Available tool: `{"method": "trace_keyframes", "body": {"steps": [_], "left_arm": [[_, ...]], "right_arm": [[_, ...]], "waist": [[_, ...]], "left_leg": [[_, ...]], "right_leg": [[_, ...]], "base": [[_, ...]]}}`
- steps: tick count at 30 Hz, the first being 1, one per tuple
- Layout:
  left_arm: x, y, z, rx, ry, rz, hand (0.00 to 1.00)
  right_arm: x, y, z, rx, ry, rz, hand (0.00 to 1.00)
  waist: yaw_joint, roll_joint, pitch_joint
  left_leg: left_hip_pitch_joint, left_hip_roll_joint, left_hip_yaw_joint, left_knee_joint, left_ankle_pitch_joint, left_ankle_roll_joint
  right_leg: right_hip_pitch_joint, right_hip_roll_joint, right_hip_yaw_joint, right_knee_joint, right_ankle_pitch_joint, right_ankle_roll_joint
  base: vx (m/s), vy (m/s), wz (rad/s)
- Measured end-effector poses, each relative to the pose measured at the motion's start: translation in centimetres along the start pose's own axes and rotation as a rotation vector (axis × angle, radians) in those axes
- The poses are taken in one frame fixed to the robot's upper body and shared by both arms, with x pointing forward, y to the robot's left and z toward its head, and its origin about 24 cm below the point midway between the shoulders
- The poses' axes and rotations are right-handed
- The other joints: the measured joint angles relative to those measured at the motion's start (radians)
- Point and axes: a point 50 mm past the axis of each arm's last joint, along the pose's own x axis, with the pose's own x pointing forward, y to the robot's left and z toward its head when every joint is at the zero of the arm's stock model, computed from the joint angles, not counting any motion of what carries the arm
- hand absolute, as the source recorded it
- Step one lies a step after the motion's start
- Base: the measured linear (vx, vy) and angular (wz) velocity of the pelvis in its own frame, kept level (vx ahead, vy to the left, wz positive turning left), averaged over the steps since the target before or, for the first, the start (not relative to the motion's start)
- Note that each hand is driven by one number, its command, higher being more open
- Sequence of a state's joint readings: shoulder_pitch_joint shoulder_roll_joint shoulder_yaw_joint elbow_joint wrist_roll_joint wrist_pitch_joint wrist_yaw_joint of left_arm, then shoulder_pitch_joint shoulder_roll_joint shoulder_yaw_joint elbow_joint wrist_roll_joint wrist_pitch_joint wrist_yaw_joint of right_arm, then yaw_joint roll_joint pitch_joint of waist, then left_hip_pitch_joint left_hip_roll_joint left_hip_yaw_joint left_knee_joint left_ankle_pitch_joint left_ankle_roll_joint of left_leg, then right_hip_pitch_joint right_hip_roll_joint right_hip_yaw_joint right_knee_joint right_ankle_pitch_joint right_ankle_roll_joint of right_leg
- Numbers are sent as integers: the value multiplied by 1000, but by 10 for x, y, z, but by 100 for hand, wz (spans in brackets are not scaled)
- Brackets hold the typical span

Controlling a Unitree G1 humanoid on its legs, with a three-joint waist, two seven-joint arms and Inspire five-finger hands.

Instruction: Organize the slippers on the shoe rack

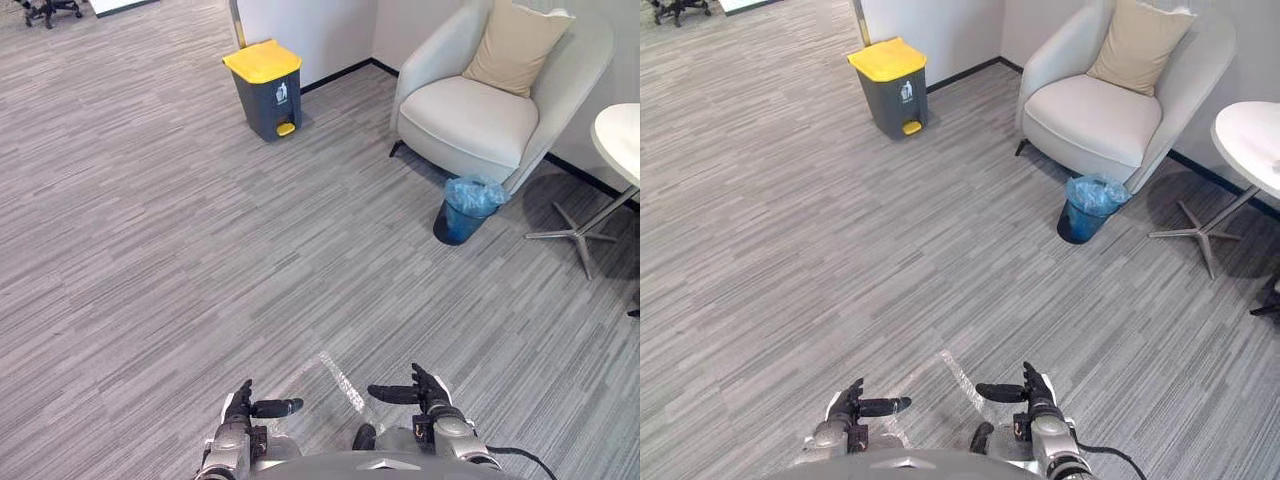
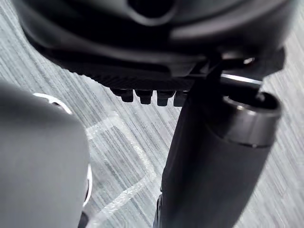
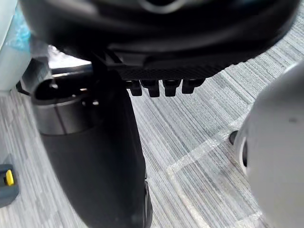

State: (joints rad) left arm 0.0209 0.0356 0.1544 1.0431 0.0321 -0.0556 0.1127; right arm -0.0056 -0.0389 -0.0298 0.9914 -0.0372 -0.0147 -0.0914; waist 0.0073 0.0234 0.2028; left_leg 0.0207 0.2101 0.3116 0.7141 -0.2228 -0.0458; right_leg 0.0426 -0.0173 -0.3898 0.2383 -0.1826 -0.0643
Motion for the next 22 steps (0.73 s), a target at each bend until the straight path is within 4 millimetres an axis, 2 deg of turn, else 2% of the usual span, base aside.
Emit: {"method": "trace_keyframes", "body": {"steps": [1, 2, 3, 5, 6, 7, 8, 9, 10, 11, 14, 22], "left_arm": [[0, -1, 3, -24, -14, 5, 100], [0, 0, 5, -22, -23, 3, 100], [0, 0, 6, -22, -25, 2, 100], [0, 0, 9, -24, -40, 2, 100], [0, -1, 9, -25, -40, 2, 100], [0, -3, 9, -23, -40, -2, 100], [-1, -6, 7, -26, -32, -9, 100], [0, -5, 8, -15, -34, -9, 100], [0, -5, 8, -12, -35, -9, 100], [0, -1, 8, -5, -36, -1, 100], [0, 1, 6, -1, -29, 5, 100], [-2, 0, -1, -5, -11, -3, 100]], "right_arm": [[0, -1, -1, 4, 3, -7, 100], [0, 0, -1, 17, 5, -10, 100], [0, 0, -1, 21, 5, -11, 100], [0, -1, 1, 44, 0, -21, 100], [0, -1, 1, 46, 1, -22, 100], [0, -4, 0, 50, 3, -31, 100], [0, -8, -1, 46, -1, -42, 100], [-1, -8, -2, 52, 1, -50, 100], [-1, -8, -3, 58, 3, -51, 100], [-4, -3, -7, 79, 7, -47, 100], [-4, 3, -7, 92, 9, -34, 100], [-5, 6, -12, 175, 34, -46, 100]], "waist": [[23, 3, 4], [27, 0, 5], [27, -1, 6], [31, -8, 15], [31, -9, 16], [32, -5, 14], [34, 21, 5], [31, 5, 1], [30, 1, -1], [37, -19, -13], [35, -33, -21], [38, -30, -39]], "left_leg": [[-44, 5, -62, 79, -71, 2], [-70, -15, -89, 59, -104, 1], [-82, -24, -104, 44, -116, -2], [-131, -87, -218, -87, -133, -5], [-135, -98, -233, -104, -133, -7], [-138, -153, -383, -250, -106, -32], [-134, -157, -428, -292, 5, -45], [-115, -169, -395, -287, 2, -10], [-111, -172, -388, -291, -1, -6], [-95, -182, -333, -294, -19, 13], [-65, -194, -292, -315, -25, 20], [36, -182, -236, -404, -26, 23]], "right_leg": [[14, 15, 68, 4, -8, -12], [15, 16, 117, 9, -9, -14], [15, 15, 134, 10, -9, -13], [11, -3, 230, 32, -18, 5], [10, -5, 241, 36, -20, 9], [-9, -14, 305, 84, -48, 41], [-21, -2, 339, 116, -69, 62], [-26, -18, 372, 148, -88, 82], [-25, -22, 376, 148, -89, 84], [-28, -41, 419, 150, -99, 101], [-24, -58, 450, 138, -98, 112], [11, -54, 479, 122, -96, 116]], "base": [[153, 73, -137], [179, 113, -138], [173, 152, -114], [116, 146, -111], [131, 196, -123], [137, 204, -110], [198, 262, -128], [152, 183, -68], [230, 257, -76], [178, 201, -63], [159, 165, -44], [94, 13, -23]]}}
